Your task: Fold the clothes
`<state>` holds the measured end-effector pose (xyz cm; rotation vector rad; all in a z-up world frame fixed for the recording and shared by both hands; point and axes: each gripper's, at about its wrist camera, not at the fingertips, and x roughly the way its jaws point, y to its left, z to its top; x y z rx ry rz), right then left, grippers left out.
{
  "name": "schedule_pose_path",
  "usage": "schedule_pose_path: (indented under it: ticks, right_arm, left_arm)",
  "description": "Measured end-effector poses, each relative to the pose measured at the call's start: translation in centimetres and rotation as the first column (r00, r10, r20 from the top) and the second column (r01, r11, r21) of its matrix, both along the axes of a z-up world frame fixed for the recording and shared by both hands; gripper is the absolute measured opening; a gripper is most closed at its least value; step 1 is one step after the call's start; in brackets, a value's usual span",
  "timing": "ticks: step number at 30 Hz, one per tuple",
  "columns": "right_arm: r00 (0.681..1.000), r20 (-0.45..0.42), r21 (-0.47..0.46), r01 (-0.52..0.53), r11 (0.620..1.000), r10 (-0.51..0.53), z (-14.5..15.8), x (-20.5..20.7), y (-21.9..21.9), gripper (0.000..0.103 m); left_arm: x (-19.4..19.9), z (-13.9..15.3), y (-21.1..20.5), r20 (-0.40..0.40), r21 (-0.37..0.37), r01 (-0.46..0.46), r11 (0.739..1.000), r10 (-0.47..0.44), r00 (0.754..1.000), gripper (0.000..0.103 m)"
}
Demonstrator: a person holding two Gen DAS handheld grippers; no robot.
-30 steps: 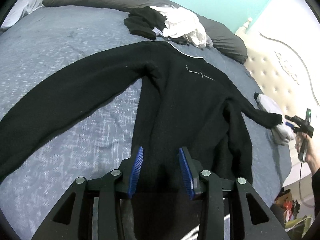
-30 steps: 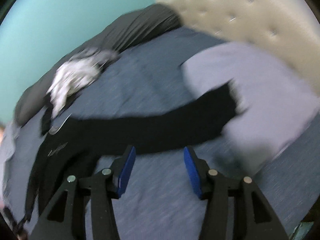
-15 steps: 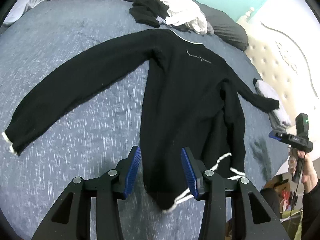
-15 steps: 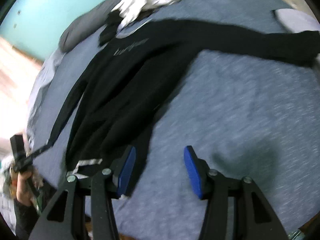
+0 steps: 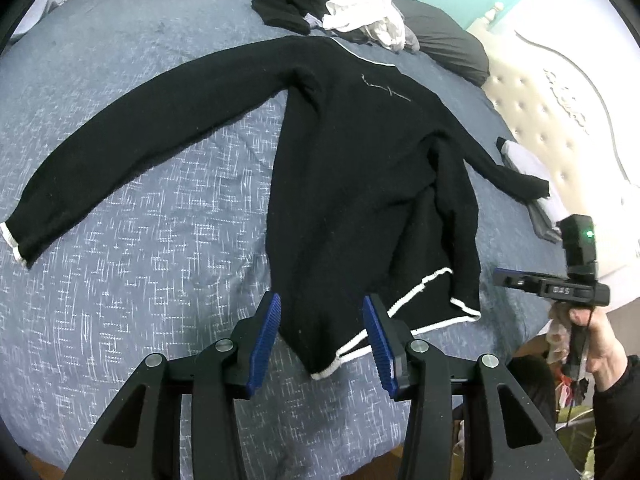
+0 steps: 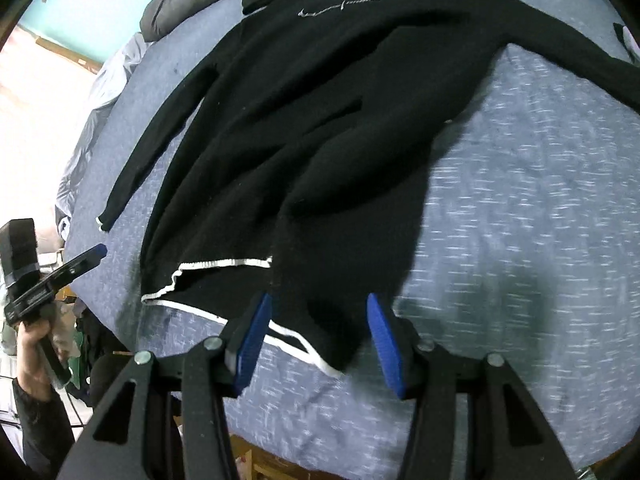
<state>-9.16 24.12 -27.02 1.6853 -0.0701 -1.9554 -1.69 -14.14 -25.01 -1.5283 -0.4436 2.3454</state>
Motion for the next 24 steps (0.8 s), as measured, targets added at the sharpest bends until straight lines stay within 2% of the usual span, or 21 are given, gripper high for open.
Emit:
schedule_pose_path:
  ticks: [5,8,10,12,15,19,24]
  right_arm:
    - [1.0,0.005,0.025,0.009,1.0,-0.009,-1.0,-0.1,-2.1,0.051]
    - [1.0,-0.019,0.058,-0.018,0.998,0.02,-1.4,-0.2,-3.2,0.051]
    - [0.999,-0.02,0.081,-0.032,0.996,0.034,-1.9,-0.3,-3.7,0.041]
    - [0.999,-0.012,0.088,-0.031,0.996,0.032,-2.4,-0.5,-3.5,0.016]
    - [0.999,-0.029,0.084,-0.037,0.996,0.039,-2.3,-0.5,-2.9,0.004]
    - [0.998,-0.048,0.046,-0.025,0.999,0.027,-1.1,-0.7,-1.2,0.003]
    - [0.997,-0.076,0.005,0.017,1.0,-0.017,1.5,-0.8,3.7,0.003]
  left_arm:
    - [0.3,0.3,0.1,-0.004,0.013,0.004,1.0,-0.004,1.0,0.048]
    - [0.4,0.4,0.2,-0.007,0.023,0.007,1.0,-0.006,1.0,0.048]
    - [0.4,0.4,0.2,-0.009,0.024,0.01,1.0,-0.01,1.0,0.048]
    - [0.4,0.3,0.3,-0.008,0.025,0.013,1.0,-0.012,1.0,0.049]
    - [0.3,0.0,0.2,-0.003,0.024,0.013,1.0,-0.013,1.0,0.049]
    - [0.1,-0.6,0.1,0.01,0.021,0.012,1.0,-0.012,1.0,0.049]
    - [0.0,-1.0,0.2,0.022,0.005,0.014,1.0,-0.014,1.0,0.049]
